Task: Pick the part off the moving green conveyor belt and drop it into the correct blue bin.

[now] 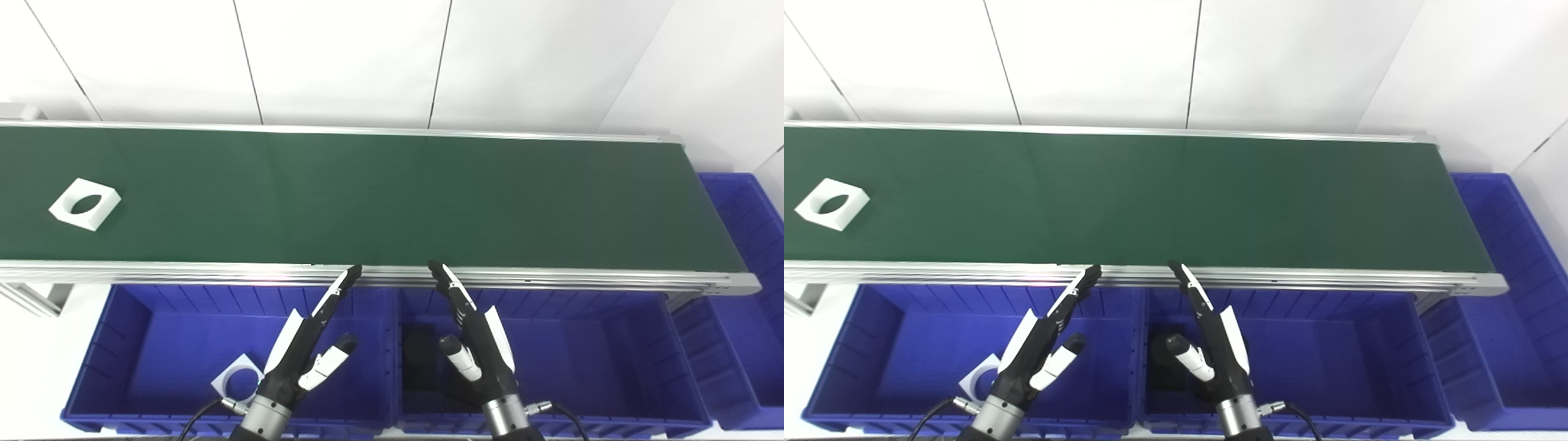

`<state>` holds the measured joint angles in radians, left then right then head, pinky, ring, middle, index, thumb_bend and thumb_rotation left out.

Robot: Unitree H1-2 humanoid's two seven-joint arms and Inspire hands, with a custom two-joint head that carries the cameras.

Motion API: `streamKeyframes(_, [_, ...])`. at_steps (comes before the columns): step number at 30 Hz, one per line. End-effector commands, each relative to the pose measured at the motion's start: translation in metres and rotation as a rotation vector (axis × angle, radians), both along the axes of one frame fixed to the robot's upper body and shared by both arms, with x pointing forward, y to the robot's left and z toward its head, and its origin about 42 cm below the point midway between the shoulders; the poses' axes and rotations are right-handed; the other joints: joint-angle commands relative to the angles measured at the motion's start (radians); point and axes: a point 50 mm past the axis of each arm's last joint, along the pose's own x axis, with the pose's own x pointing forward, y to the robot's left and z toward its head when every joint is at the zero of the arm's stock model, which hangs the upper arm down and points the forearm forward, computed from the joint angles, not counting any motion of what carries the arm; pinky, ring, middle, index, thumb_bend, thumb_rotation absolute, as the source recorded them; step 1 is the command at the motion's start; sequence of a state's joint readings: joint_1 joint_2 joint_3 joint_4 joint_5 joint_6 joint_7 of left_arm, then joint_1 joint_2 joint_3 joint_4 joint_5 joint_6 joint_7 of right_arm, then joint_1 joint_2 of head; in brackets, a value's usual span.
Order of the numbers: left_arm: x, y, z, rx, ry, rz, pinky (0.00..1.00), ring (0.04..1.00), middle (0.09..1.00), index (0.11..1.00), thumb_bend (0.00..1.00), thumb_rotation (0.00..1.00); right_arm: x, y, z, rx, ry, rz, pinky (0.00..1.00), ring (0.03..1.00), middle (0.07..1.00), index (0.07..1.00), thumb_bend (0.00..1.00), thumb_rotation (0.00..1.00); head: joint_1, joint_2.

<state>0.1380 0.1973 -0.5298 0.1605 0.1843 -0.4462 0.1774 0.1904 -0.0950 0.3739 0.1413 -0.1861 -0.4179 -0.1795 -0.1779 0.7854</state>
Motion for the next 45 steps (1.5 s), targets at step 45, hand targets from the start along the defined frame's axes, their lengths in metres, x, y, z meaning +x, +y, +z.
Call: streamKeyframes(45, [0.0069,-0.0045,0.0094,-0.032,-0.051,0.001,0.96,0.977,0.968,0.963,0.65,1.00,0.0046,0.0018,0.0072,-0.001,-0.070,0.028,0.96,0.983,0.957,0.999,0.93,1.00,0.005,-0.003])
